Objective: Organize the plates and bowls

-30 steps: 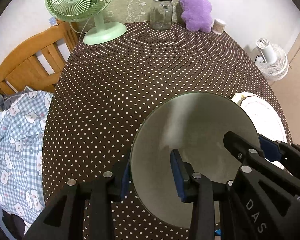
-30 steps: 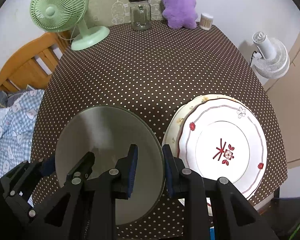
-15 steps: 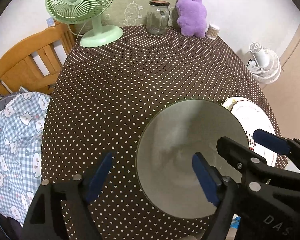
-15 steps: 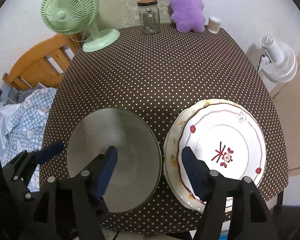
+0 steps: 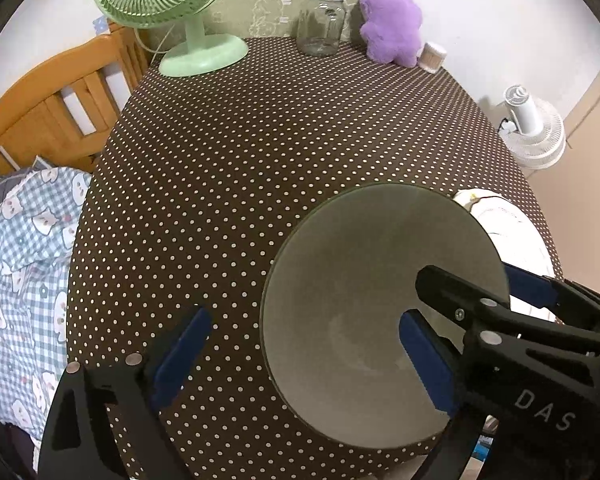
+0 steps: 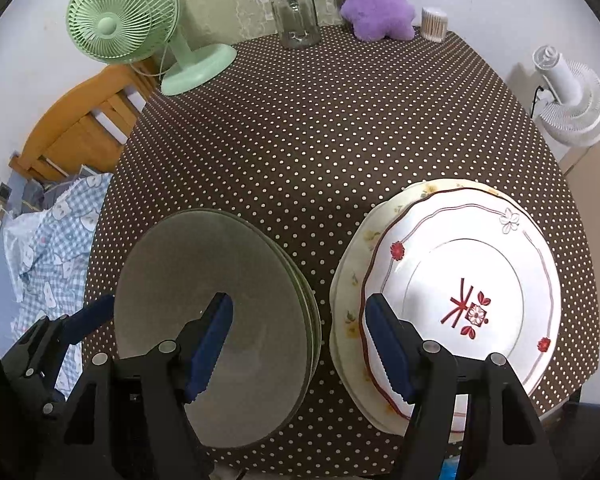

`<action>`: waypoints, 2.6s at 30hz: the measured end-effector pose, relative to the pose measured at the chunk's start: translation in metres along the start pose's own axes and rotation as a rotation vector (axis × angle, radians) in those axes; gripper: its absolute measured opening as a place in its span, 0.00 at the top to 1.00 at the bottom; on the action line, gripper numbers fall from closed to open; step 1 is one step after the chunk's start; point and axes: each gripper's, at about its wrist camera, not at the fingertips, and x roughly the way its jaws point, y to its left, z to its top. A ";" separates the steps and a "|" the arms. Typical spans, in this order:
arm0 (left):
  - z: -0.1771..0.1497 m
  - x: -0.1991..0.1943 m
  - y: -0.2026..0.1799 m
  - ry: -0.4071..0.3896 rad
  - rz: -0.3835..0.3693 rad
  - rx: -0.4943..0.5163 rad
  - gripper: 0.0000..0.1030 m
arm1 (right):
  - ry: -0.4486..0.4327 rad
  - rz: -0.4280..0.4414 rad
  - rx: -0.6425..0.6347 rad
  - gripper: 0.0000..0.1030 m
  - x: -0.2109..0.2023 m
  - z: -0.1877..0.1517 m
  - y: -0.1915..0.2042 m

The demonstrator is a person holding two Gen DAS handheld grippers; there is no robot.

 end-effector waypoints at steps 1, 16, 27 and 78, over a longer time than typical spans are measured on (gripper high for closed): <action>0.001 0.002 0.000 0.001 0.004 -0.003 0.06 | 0.001 0.005 -0.001 0.30 0.001 0.001 0.000; 0.005 0.024 -0.007 0.062 -0.011 -0.030 0.19 | 0.091 0.067 -0.010 0.47 0.031 0.007 0.001; 0.005 0.035 -0.013 0.086 -0.036 -0.046 0.37 | 0.128 0.069 -0.020 0.58 0.042 0.006 0.007; -0.005 -0.034 -0.038 -0.008 -0.036 0.010 0.40 | 0.003 0.015 0.036 0.57 -0.032 -0.006 -0.004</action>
